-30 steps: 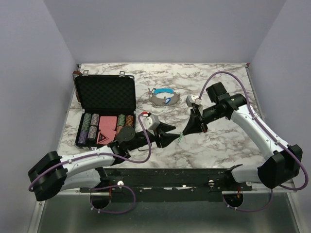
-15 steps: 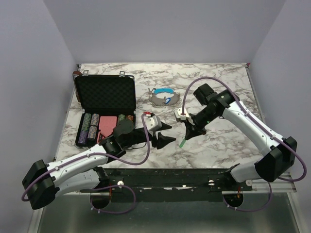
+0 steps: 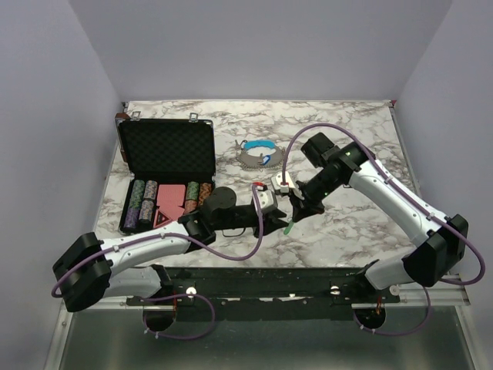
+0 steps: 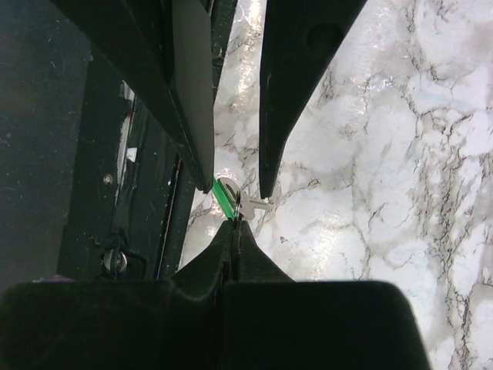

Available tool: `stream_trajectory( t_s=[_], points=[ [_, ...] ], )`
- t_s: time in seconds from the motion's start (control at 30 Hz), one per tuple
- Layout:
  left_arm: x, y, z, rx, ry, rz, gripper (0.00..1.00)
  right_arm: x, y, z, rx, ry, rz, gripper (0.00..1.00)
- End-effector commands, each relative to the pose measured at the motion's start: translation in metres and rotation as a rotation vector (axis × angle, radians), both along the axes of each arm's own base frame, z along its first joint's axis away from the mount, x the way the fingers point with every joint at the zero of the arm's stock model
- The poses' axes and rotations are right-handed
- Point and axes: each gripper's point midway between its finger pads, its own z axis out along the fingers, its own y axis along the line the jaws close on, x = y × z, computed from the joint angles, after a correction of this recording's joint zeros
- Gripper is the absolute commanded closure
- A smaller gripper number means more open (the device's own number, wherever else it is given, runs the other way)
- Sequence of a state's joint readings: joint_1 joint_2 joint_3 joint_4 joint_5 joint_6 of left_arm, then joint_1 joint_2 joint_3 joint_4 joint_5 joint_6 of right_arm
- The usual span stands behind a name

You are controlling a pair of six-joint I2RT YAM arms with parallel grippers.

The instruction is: Put the keys on the keyring

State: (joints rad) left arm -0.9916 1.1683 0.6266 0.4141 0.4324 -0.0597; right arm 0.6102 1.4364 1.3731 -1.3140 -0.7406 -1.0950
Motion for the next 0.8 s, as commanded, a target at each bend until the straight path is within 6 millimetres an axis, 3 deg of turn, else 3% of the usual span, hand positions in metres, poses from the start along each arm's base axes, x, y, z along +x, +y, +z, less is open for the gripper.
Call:
stream_trajectory(
  t_s=[0.0,0.17,0.3,0.5,0.7,0.77],
  points=[
    [0.0,-0.008,0.01,-0.048,-0.008,-0.005,0.63,0.001,0.006,0.006,0.011,0.004,0.001,1.0],
    [0.004,-0.009,0.011,-0.055,-0.015,0.015,0.68,-0.001,0.006,0.005,0.017,0.012,0.0,1.0],
    [0.003,-0.011,0.009,-0.046,-0.011,0.002,0.78,-0.002,0.006,0.006,0.02,0.013,0.001,1.0],
    [0.003,-0.012,0.004,-0.027,0.003,-0.002,0.79,-0.004,0.007,0.006,0.031,0.026,0.004,1.0],
    [0.002,-0.014,0.0,-0.005,0.011,-0.013,0.87,-0.006,0.009,0.009,0.047,0.033,0.007,1.0],
    [0.002,-0.014,-0.002,0.003,0.015,-0.018,0.96,-0.006,0.01,0.01,0.051,0.035,0.007,1.0]
  ],
)
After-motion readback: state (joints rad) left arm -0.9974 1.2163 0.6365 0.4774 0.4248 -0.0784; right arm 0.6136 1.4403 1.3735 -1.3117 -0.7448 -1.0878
